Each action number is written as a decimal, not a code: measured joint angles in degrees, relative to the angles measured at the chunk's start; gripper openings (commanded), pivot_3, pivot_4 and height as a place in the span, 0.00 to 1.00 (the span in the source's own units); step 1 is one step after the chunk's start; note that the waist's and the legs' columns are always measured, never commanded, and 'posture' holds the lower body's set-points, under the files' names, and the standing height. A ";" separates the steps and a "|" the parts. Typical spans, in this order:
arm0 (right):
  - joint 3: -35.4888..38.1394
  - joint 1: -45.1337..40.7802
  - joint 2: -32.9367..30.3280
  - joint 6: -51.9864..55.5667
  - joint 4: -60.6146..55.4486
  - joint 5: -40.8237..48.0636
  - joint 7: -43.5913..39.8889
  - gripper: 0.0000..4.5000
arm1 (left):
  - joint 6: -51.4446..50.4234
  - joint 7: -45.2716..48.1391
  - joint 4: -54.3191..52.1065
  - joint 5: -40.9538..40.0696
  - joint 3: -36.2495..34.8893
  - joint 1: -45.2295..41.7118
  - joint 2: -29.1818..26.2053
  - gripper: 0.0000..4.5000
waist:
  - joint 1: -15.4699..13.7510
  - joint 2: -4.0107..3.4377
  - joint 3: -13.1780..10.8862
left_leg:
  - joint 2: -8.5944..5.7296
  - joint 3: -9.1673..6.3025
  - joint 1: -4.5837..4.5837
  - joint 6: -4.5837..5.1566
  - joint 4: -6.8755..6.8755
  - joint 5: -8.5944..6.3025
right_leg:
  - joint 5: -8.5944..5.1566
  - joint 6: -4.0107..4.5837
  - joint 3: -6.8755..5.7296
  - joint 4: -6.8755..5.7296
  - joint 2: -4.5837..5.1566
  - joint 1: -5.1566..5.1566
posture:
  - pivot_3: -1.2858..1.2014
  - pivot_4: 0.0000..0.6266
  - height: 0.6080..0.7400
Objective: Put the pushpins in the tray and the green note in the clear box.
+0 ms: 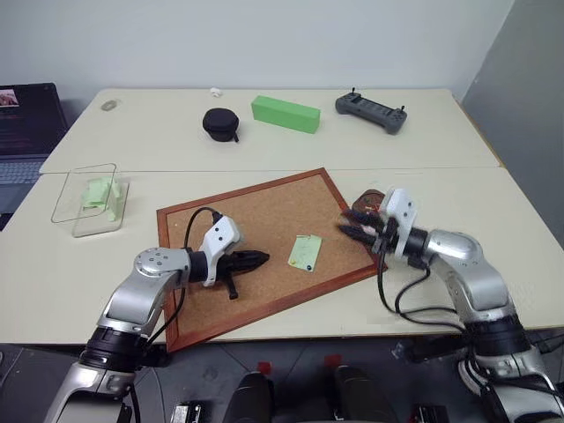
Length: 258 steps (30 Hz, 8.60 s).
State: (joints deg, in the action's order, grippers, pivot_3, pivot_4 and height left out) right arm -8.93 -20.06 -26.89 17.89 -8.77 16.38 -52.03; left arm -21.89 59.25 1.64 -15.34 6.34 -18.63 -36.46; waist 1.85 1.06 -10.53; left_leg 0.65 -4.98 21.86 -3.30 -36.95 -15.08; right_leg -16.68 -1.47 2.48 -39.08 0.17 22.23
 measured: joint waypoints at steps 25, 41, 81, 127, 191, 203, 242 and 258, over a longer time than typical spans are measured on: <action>-11.29 -1.87 5.35 -11.51 13.27 -8.46 -2.99 0.30 | 0.42 0.23 -0.75 0.26 0.05 0.69 -1.05 0.00 | 0.05 0.01 0.00 | -0.01 0.00 -0.02 0.00 0.00 0.00 | 0.00 0.01 -0.01 -0.01 -0.08 0.02 | 0.52 0.24 1.00; -10.56 -3.06 5.77 -12.30 15.56 -8.32 -3.26 0.07 | 0.06 0.25 -0.83 0.27 0.05 0.58 -1.05 0.00 | 0.06 0.01 0.00 | -0.02 0.00 -0.03 0.00 0.00 0.00 | 0.00 0.01 -0.02 -0.02 -0.08 0.01 | 0.52 0.24 1.00; -3.50 -4.00 6.58 -4.71 9.06 -2.74 -0.27 0.01 | 0.82 0.29 -0.35 0.41 0.47 0.19 -1.00 0.00 | 0.01 0.01 0.00 | 0.00 -0.01 -0.01 0.00 -0.01 0.00 | 0.00 0.01 -0.01 -0.03 -0.06 0.02 | 0.52 0.24 1.00; 12.31 -21.52 5.39 -0.09 42.85 -6.15 22.31 0.39 | 2.14 1.30 0.84 0.39 0.62 -0.11 -0.90 0.00 | 0.15 -0.01 0.01 | -0.02 0.10 -0.02 0.00 0.01 0.00 | 0.01 0.02 0.06 -0.05 -0.01 0.04 | 0.52 0.24 1.00; -12.03 -9.73 12.47 -17.21 26.53 -11.29 -3.30 0.03 | 0.97 0.12 -1.07 0.44 0.18 1.01 -1.16 0.00 | 0.12 -0.01 0.01 | -0.01 0.02 -0.04 0.00 0.00 0.00 | 0.01 0.01 -0.01 -0.04 -0.05 0.03 | 0.52 0.24 1.00; -12.34 -10.26 12.31 -17.77 26.86 -11.81 -3.69 0.01 | 0.72 0.12 -1.02 0.45 0.23 0.80 -1.14 0.00 | 0.12 -0.01 0.01 | -0.01 0.02 -0.07 0.00 -0.02 0.00 | 0.01 0.01 0.00 -0.09 -0.08 0.02 | 0.52 0.24 1.00; -8.72 -14.49 0.82 -28.71 13.42 -18.05 -2.86 0.00 | -50.98 -21.47 -3.58 -39.20 -26.61 -10.17 13.39 0.73 | 0.30 0.02 -0.01 | 0.07 -0.19 0.06 -0.03 -0.05 0.02 | 0.01 0.01 -0.14 -0.05 0.14 0.04 | 0.52 0.24 1.00; -10.48 -15.51 -0.35 -47.36 13.42 -26.25 1.77 0.00 | -59.20 -40.51 2.55 -50.68 -34.37 -14.23 23.35 0.95 | 0.08 0.04 0.00 | 0.01 -0.13 0.02 -0.36 -0.05 0.19 | 0.01 0.00 -0.11 -0.04 0.35 0.01 | 0.52 0.24 1.00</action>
State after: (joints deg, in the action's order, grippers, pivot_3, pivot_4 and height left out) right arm -19.40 -35.57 -27.24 -29.47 4.66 -9.87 -50.25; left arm -81.08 18.74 4.20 -66.03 -28.03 -32.86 -13.10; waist 1.93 1.10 -10.52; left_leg 0.66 -5.11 21.89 -3.65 -37.01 -14.88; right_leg -16.67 -1.47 2.38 -39.12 0.51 22.24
